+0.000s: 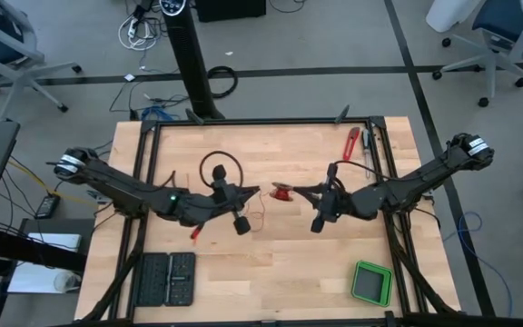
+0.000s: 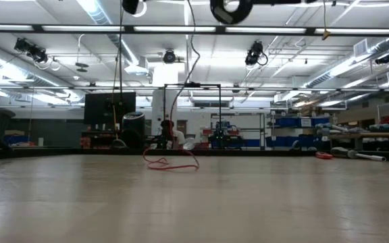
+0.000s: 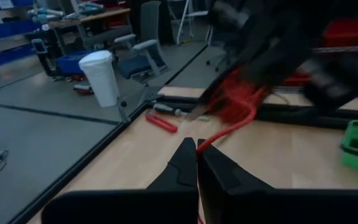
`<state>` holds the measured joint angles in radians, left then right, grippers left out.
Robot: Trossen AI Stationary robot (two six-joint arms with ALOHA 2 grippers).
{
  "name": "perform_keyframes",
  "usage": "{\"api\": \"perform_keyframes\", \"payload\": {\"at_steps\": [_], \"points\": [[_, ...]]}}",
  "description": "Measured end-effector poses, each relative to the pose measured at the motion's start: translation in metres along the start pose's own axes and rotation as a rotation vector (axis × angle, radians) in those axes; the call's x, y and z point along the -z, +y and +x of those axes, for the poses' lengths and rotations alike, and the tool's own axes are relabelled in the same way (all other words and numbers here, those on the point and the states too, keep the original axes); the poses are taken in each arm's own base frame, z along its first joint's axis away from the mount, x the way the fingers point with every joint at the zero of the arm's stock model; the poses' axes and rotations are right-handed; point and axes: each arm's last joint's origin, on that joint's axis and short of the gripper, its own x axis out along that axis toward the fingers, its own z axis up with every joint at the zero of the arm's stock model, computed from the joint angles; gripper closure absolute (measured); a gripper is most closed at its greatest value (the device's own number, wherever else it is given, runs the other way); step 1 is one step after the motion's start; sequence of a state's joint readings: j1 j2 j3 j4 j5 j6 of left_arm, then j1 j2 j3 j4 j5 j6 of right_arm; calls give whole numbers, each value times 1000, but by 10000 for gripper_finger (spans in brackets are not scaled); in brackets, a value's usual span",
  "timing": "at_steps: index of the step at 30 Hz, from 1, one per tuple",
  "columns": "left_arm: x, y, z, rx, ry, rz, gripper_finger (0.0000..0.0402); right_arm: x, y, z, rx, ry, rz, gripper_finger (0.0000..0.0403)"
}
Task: Coil cords
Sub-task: Uncoil the red wire from the black spool
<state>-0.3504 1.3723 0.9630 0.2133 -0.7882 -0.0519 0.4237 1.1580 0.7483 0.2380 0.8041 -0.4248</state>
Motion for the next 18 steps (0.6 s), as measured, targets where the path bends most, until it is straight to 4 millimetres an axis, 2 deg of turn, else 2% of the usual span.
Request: {"api": "perform_keyframes", "payload": {"at_steps": [4, 8, 13, 18], "points": [[-10, 0, -12, 28, -38, -12, 401, 4, 0, 1, 17, 42, -38, 403], [-10, -4, -15, 83, -44, -12, 401, 8, -7, 4, 155, 108, -31, 403], [-6, -10, -12, 153, -31, -5, 401, 6, -20, 6, 384, 158, 45, 403], [-1, -16, -4, 171, -40, -11, 401, 2, -23, 9, 441, 133, 121, 403]]}}
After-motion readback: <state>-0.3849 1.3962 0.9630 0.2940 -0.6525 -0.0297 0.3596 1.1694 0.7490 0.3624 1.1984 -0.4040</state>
